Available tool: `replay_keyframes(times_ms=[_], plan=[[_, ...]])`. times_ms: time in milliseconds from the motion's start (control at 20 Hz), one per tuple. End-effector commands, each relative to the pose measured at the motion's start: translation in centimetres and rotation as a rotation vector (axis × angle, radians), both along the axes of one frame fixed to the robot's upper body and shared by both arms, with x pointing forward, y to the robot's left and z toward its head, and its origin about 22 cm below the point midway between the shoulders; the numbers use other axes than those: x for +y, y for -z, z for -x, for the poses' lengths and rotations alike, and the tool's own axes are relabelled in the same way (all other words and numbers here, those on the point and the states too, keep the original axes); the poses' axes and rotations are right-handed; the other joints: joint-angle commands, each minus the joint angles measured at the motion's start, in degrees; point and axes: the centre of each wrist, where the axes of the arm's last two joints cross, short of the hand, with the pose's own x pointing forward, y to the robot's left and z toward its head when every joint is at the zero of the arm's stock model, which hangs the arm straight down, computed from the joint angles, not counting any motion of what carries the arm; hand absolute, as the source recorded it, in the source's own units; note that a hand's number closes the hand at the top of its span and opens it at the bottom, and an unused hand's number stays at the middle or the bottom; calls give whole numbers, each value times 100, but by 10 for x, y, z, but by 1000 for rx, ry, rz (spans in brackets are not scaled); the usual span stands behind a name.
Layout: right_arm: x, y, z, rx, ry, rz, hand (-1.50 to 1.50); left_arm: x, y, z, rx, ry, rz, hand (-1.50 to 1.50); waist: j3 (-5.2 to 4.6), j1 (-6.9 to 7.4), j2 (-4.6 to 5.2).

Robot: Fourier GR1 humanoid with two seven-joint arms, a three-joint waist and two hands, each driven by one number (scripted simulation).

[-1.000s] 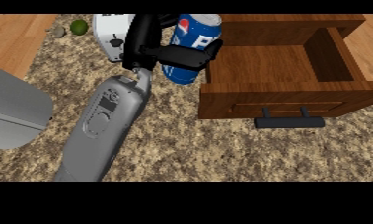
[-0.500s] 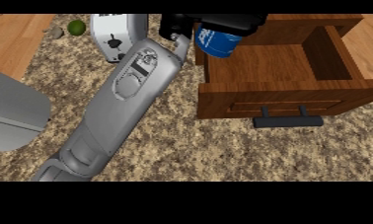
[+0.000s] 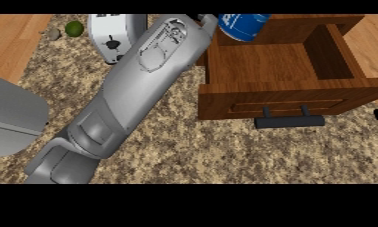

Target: Pick up the can, place it into the drawer and close the drawer

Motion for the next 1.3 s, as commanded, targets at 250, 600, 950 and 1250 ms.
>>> replay_keyframes(times_ms=[250, 600, 950, 1250], plan=[[-1, -18, 5, -7, 1, -2, -150, -6, 5, -16, 8, -6, -40, 150, -1, -43, 3], [2, -2, -27, -10, -25, 34, -150, -18, 6, -15, 14, -37, -70, 150, 9, -170, 60], [6, -19, -29, -25, -29, 16, -150, -14, 28, -18, -25, -89, -112, 150, 9, -322, 87], [15, -14, -30, -47, -56, 7, -150, -9, 43, -22, -26, -119, -157, 150, 13, -429, 116]])
